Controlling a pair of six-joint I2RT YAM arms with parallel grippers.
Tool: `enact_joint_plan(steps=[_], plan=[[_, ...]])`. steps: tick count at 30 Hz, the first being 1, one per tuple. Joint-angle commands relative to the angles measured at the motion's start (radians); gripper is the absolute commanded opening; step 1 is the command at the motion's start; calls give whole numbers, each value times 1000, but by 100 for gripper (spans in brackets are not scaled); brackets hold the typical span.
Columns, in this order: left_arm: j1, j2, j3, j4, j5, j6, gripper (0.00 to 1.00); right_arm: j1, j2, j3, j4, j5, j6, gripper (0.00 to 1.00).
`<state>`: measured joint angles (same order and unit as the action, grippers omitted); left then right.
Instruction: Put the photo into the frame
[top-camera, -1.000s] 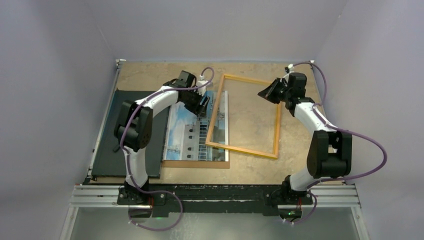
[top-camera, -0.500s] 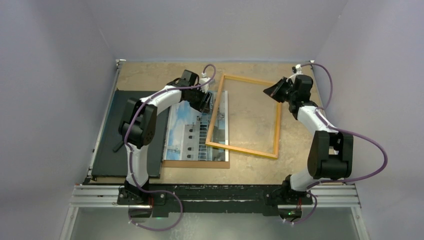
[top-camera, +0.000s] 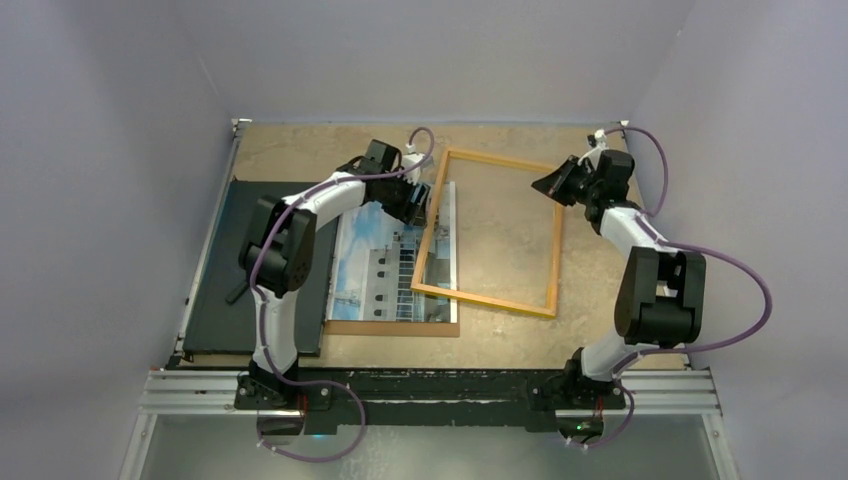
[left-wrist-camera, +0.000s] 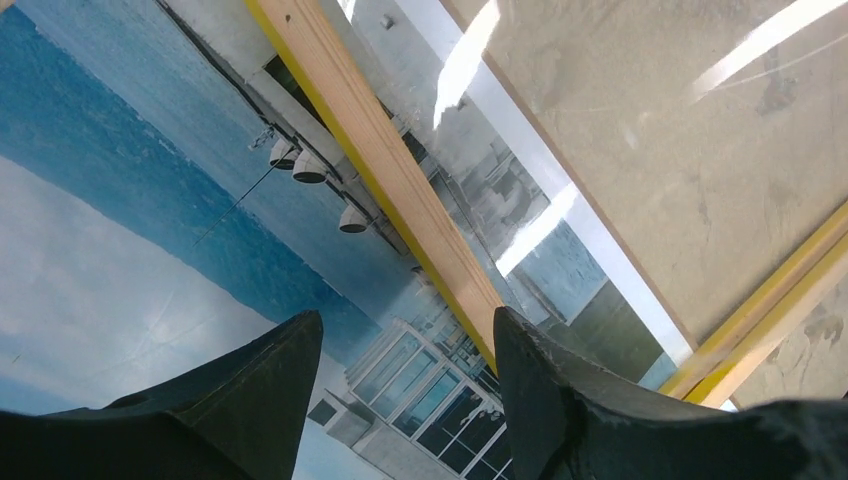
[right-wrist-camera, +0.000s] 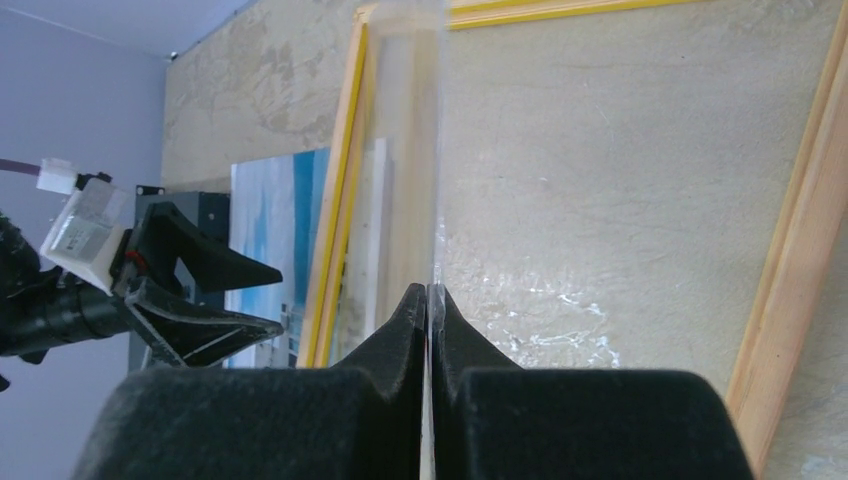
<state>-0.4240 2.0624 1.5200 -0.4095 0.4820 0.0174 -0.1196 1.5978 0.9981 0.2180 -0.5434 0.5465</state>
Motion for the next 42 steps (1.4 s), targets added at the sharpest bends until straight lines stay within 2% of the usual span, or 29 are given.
enact_joint_plan(steps=[1,6,13,19,24,29,32,34,38,42], plan=[[-16,8,11,51,-13,-10,63,0,5,22,4,-44,-45,0],[-18,27,8,61,-15,-10,56,0,27,22,10,-39,-40,0],[-19,28,-22,88,0,-42,33,-2,77,3,8,-64,59,0],[-20,31,-34,93,19,-57,16,-7,48,-26,15,-49,118,0],[-20,30,-53,96,26,-62,8,-18,22,-71,41,-72,208,0],[-19,28,-75,105,32,-69,4,-20,-17,-149,131,-147,289,18],[-19,23,-86,109,34,-73,2,-19,-48,-153,101,-147,271,34],[-19,19,-92,113,34,-76,2,-20,-60,-154,86,-150,260,40],[-19,17,-95,109,29,-79,0,-19,-79,-143,33,-139,238,49],[-19,12,-96,110,26,-83,0,-20,-137,-134,-64,-94,195,53]])
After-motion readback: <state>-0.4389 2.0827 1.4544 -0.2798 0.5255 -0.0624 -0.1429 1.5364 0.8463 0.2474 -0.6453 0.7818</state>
